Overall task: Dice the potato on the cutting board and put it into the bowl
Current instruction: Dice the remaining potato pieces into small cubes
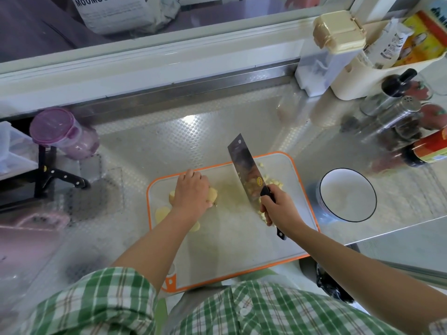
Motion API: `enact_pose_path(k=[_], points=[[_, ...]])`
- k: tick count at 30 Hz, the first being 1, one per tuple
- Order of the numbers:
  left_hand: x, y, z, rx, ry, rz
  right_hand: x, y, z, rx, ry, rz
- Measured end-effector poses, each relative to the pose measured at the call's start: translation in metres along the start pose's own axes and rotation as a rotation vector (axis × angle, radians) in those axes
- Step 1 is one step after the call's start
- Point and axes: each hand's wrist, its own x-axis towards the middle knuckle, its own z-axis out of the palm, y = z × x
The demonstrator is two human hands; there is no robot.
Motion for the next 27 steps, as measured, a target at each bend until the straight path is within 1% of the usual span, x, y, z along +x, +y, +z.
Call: enact_pose_path(k=[4,6,8,9,11,13,16,19,21,23,26,27], points=[[0.0,0.003,0.001,-0.066,-0.01,0.007,-0.001,-0.002,0.0,-0.01,0.01,-0.004],[-0.005,0.003,-0.001,-0.177,0.01,0.021,-0.004,-0.003,0.0,-0.01,0.002,0.002],[-0.009,0.001,-0.005,-0.323,0.053,-0.005,-0.006,-0.004,0.002,-0.005,-0.01,0.017],[-0.011,-0.001,-0.007,-0.401,0.098,-0.039,-0.008,-0.005,0.003,0.001,-0.01,0.025],[-0.013,-0.008,-0.013,-0.564,0.241,-0.125,-0.013,-0.006,0.008,0.018,-0.002,0.02],[-0.015,-0.016,-0.02,-0.729,0.368,-0.239,-0.02,-0.007,0.017,0.017,-0.017,-0.025],[-0.019,-0.022,-0.028,-0.966,0.403,-0.433,-0.034,-0.007,0.041,-0.017,-0.099,-0.082],[-0.028,-0.024,-0.027,-1.141,0.427,-0.536,-0.044,-0.002,0.068,-0.053,-0.135,-0.092],[-0.034,-0.023,-0.022,-1.171,0.388,-0.562,-0.048,0.006,0.078,-0.08,-0.13,-0.092],[-0.037,-0.023,-0.015,-1.184,0.31,-0.56,-0.048,0.014,0.076,-0.14,-0.102,-0.112],[-0.037,-0.017,-0.007,-1.337,0.135,-0.464,-0.044,0.03,0.054,-0.181,0.03,-0.102],[-0.036,-0.014,-0.005,-1.348,0.077,-0.432,-0.042,0.034,0.044,-0.186,0.087,-0.085]])
